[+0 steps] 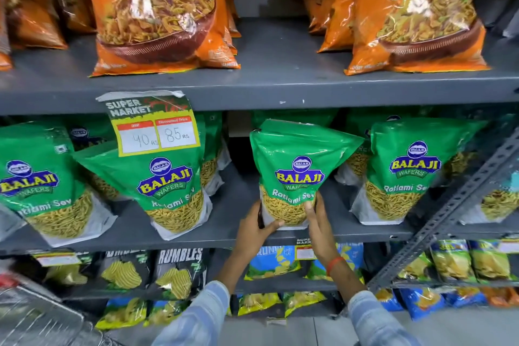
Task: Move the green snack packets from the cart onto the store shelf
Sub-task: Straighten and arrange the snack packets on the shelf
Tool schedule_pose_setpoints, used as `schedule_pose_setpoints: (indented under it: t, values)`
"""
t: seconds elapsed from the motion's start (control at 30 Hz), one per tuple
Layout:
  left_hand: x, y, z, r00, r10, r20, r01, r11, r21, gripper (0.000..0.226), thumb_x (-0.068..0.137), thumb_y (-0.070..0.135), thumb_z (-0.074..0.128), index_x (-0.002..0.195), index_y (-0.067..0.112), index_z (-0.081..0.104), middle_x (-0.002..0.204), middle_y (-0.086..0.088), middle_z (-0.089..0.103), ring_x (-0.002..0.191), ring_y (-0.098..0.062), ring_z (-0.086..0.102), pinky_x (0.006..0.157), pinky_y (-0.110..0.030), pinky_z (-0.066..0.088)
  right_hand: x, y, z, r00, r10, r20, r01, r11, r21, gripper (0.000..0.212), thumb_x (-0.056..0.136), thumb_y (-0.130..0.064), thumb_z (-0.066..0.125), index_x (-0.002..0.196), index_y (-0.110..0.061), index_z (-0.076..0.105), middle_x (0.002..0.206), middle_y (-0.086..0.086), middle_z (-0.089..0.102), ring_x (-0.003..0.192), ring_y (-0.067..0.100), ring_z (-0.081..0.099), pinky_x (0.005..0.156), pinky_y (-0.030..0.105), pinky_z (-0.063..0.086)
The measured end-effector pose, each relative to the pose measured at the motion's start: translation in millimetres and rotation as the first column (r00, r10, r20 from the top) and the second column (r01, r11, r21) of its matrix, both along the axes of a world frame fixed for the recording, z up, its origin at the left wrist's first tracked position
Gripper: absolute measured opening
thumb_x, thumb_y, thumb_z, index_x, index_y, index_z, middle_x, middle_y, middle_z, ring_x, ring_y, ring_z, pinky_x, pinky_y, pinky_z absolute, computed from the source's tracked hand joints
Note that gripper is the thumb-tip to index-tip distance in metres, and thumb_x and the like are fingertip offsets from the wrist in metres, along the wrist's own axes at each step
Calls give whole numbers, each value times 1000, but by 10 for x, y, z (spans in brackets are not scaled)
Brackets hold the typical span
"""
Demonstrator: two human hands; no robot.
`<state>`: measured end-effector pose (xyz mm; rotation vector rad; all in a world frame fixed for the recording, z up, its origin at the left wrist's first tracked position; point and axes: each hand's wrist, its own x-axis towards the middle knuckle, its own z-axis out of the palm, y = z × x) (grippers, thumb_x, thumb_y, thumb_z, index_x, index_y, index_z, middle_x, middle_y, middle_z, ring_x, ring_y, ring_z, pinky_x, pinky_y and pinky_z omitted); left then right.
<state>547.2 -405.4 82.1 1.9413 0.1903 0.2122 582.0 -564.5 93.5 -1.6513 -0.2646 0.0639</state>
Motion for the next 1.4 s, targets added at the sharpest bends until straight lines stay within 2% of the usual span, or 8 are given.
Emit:
schedule_pose_setpoints:
  t: [0.1,0.23,0.43,0.6,0.77,1.03,1.17,1.4]
  values:
    - [-41,-17,30,1000,-30,7,30,1000,9,65,72,38,77,127,30,43,124,18,58,121,-8,54,84,3,41,-140,137,32,977,-205,51,204,978,35,67,89,-58,37,147,-29,20,156,-9,26,139,-7,25,118,40,28]
    - [-252,-6,171,970,47,237,-116,950,288,88,84,54,53,149,27,0,161,5,7,148,-9,10,119,-26,17,-395,351,235,802,-466,374,471,878,83,59,95,-54,27,147,-29,16,156,-13,16,146,6,16,120,32,20]
    - [-628,455,333,723,430,541,-657,671,344,85,90,56,41,149,14,-4,158,-11,7,148,-19,4,123,-25,1,-603,924,458,726,-200,658,186,978,92,49,99,-32,31,146,-20,22,156,-6,21,145,25,23,120,35,20]
    - [-817,1005,277,682,622,384,-729,621,289,104,78,70,43,147,13,-11,158,-10,-5,149,-26,3,123,-45,6,-476,1389,365,828,-7,560,24,999,-23,49,99,-36,29,145,-21,22,153,-5,24,145,17,23,119,36,24]
    - [-833,1363,142,797,576,181,-602,784,155,117,66,76,53,149,19,-6,161,-4,2,148,-18,5,120,-48,19,-314,1632,72,894,118,432,-72,990,-122,56,97,-45,30,146,-18,23,152,-6,26,143,5,20,118,16,17]
    - [-782,1657,25,886,464,6,-462,882,-92,85,54,58,80,125,51,34,121,28,52,113,2,53,87,-19,43,-136,1948,-93,922,355,-153,-371,924,-91,84,72,-76,44,144,-36,25,156,-11,24,142,7,21,116,31,19]
    - [-771,1797,-30,911,412,-18,-411,904,-116,82,55,51,82,123,44,37,118,32,52,106,13,52,90,-26,46,-232,2005,-116,935,326,-140,-336,941,-53,46,71,-78,46,114,-62,40,128,-41,42,121,-9,42,95,3,33]
    - [-741,2089,20,986,132,-107,-139,988,-61,78,63,41,82,120,49,29,113,34,49,99,9,52,67,8,40,-546,2067,-157,995,94,-32,-93,995,36,35,86,-47,48,113,-25,55,103,-16,67,96,-10,61,78,3,46]
